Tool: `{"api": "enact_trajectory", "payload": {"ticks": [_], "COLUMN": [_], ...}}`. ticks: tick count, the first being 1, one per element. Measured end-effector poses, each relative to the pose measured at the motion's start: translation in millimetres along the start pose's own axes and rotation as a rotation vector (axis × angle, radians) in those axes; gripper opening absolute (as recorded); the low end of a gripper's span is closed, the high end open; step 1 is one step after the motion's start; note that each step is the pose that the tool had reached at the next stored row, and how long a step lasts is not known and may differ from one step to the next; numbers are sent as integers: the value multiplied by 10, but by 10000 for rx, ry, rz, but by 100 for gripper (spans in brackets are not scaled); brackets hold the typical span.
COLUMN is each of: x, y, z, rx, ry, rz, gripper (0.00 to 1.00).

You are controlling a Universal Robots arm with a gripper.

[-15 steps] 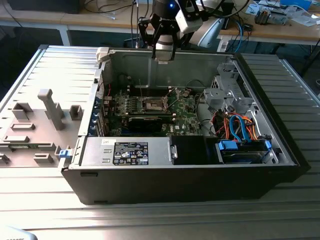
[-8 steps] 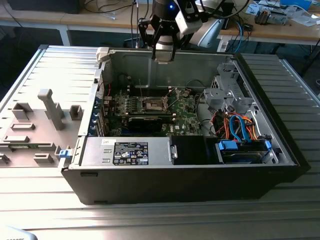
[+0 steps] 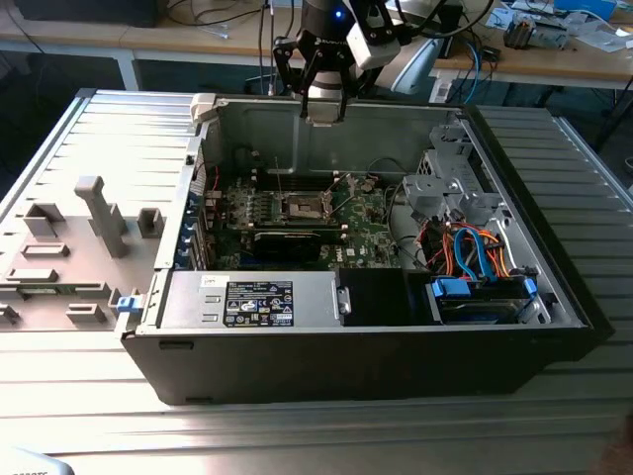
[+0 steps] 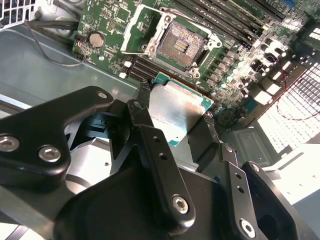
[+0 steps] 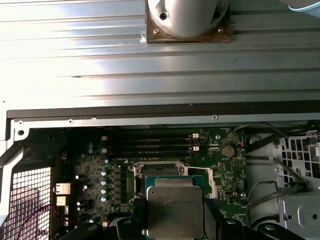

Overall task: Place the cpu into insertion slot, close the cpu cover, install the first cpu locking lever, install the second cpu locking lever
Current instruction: 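Place the cpu into insertion slot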

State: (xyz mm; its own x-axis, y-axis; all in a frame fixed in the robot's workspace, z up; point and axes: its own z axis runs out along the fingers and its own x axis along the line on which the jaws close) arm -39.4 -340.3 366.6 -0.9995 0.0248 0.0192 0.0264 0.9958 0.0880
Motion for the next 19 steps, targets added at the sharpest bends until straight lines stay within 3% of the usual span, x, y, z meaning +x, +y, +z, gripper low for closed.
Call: {"api": "enact_trajectory", "payload": {"ticks": [9, 11, 19], "x": [0, -1, 0], "y": [0, -4, -5], "z": [1, 40, 54], "rx": [20, 36, 67], "ry": [0, 0, -1], "rz": [0, 0, 1], "gripper": [54, 54, 54]}}
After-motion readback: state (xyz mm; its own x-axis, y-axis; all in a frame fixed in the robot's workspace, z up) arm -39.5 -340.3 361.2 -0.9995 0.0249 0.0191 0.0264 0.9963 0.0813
